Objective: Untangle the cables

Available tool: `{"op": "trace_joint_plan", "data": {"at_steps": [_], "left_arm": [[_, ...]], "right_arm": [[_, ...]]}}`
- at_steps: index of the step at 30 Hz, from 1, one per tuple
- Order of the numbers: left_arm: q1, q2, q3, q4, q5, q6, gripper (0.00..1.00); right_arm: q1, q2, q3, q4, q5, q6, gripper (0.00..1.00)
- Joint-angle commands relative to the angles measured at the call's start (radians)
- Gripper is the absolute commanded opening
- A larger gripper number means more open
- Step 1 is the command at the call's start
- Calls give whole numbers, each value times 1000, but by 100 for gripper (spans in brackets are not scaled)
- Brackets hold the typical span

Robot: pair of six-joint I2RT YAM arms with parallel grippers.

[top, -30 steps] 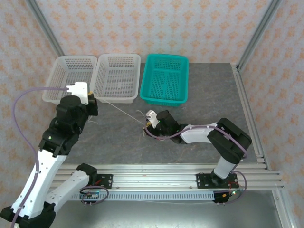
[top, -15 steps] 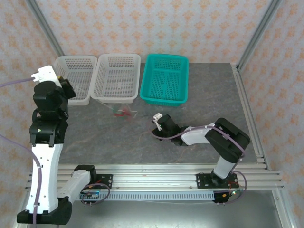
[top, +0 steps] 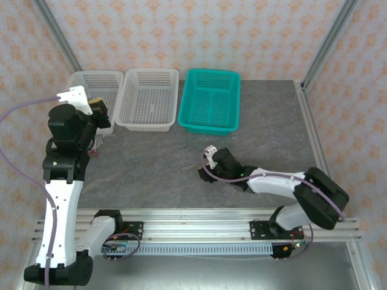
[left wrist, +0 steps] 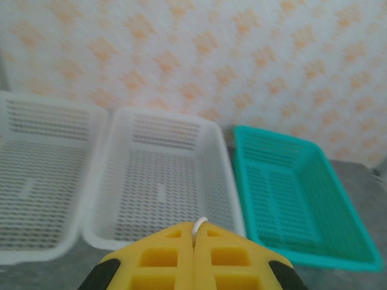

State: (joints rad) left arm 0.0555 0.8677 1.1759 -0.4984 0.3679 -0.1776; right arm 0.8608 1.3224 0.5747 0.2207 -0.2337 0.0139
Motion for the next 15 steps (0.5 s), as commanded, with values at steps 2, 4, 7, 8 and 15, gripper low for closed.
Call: {"op": "trace_joint_plan", "data": {"at_steps": [2,4,7,8,15], "left_arm": [[-93,-43,2,59,234,-82,0],[-182,-25,28,86,243,-87,0],[-314,33,106,109,214,-82,0],[-346,56,133,119,197,-85,0],[-521,186,260,168,151,-50,0]], "right_arm": [[5,-36,75,37,36,2,49],[6,-52,94,56,51,8,52],[6,-81,106,81,66,22,55],[6,-94,106,85,57,19,55],[6,-176,34,101,63,13,73]]}}
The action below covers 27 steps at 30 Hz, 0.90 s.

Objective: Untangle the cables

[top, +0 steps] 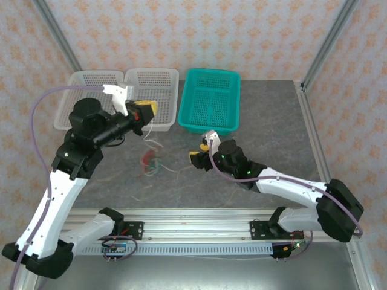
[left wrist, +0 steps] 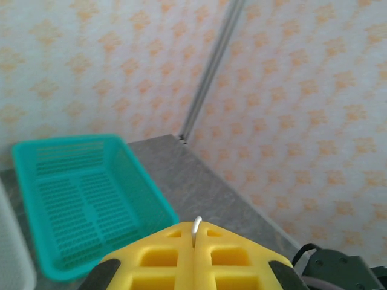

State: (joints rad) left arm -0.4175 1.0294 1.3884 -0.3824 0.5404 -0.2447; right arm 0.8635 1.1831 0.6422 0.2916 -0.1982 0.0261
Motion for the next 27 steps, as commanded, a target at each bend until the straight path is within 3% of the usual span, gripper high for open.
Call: {"op": "trace_joint_plan", "data": {"at_steps": [1,5,10,15,16,19,24,27], "left_arm": [[-65,33,51,46,-36,31,0],[-104,52,6,49,-110,34,0],[-121,38,-60,118,-103,-10,0],[-127,31,-47,97,-111,1,0],[-129,27,-45,89,-114,7,0],[-129,6,-42,51,-174,25,0],[-118,-41,-13,-67,-507,-4,0],[-46,-50,29,-119,-616,-10,0]], "right_arm": [[3,-41,-45,29,35,5,78],[2,-24,-130,108,85,36,90],[2,64,-208,234,100,22,95],[2,232,-162,194,315,-4,92],[2,263,-152,185,389,2,88],[1,334,-141,190,455,-3,58],[-4,407,-144,151,425,86,45],[-25,431,-139,66,408,182,42]]}}
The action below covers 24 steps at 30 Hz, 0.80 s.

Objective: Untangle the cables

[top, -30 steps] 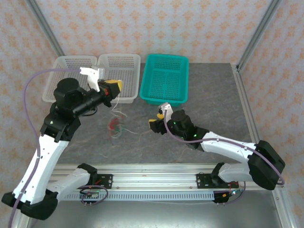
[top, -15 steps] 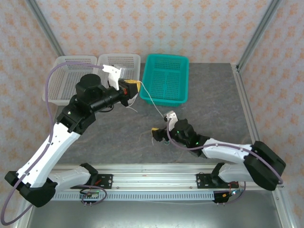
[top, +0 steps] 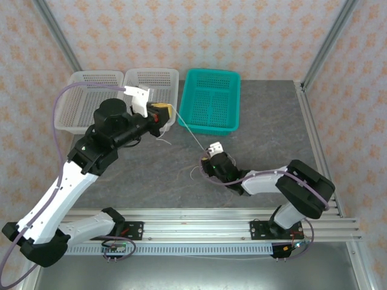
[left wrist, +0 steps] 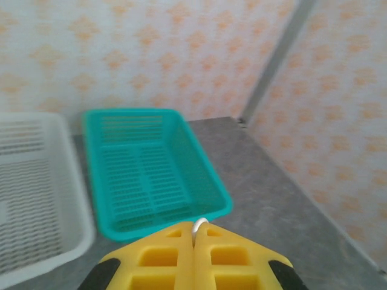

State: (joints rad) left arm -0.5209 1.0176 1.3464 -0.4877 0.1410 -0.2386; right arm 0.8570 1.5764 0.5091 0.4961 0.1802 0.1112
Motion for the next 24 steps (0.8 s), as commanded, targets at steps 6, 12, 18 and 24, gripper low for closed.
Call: {"op": "trace_joint_plan", "data": {"at_steps": [6,12,18,24], "left_arm": [[357,-72,95,-2,-219,-86,0],[524,-89,73,25,-182,-146,0],[566,-103,-19,39,-179,-178,0],[569,-89,-189,36,-35,-197,0]], "right_arm": [[-39,30,-52,-217,70,204,51],[-63,-1,-95,-234,74,243,44],[-101,-25,-108,-263,89,280,22],[-124,-170,-176,-200,25,270,6]]}}
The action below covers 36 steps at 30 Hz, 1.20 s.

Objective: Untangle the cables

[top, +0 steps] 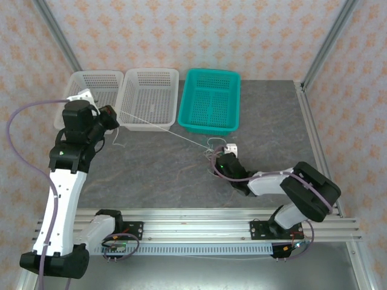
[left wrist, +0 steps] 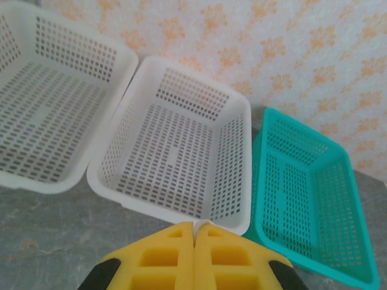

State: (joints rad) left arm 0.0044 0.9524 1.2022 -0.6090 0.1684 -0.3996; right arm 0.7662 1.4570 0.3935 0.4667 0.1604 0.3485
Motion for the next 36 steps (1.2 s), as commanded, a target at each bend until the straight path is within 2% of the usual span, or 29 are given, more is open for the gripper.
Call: {"op": "trace_joint_plan", "data": {"at_steps": [1,4,5,7,9,11,13,16,19,23,28,33,36], "left_arm": [[43,-30,-92,158,-58,-37,0],[42,-70,-268,203,-22,-66,0],[40,-85,-332,238,34,-76,0],[12,-123,-477,352,144,-90,7],[-57,-164,-584,437,163,-109,13],[-154,-203,-667,512,131,-112,17],[-246,-227,-719,552,99,-101,27],[-300,-243,-737,549,97,-32,49],[-349,-274,-717,567,150,95,64],[-481,-259,-676,625,170,272,66],[-664,-47,-569,707,170,416,66],[-707,195,-458,813,121,409,65],[-710,291,-431,890,140,418,65]], "right_arm": [[-33,-102,-54,-203,48,24,6],[-33,-261,-46,-244,-12,-59,6],[-33,-310,-48,-239,-49,-99,6],[-33,-411,-50,-236,-117,-184,6],[-33,-482,-46,-243,-155,-258,7],[-33,-529,-28,-272,-162,-335,7],[-33,-559,-4,-301,-131,-405,6],[-33,-578,19,-320,-90,-494,6],[-33,-577,44,-343,-84,-545,5],[-33,-569,66,-359,-120,-553,5],[-33,-550,71,-347,-169,-543,6],[-33,-547,82,-355,-218,-532,6],[-33,-547,82,-347,-218,-521,7]]}}
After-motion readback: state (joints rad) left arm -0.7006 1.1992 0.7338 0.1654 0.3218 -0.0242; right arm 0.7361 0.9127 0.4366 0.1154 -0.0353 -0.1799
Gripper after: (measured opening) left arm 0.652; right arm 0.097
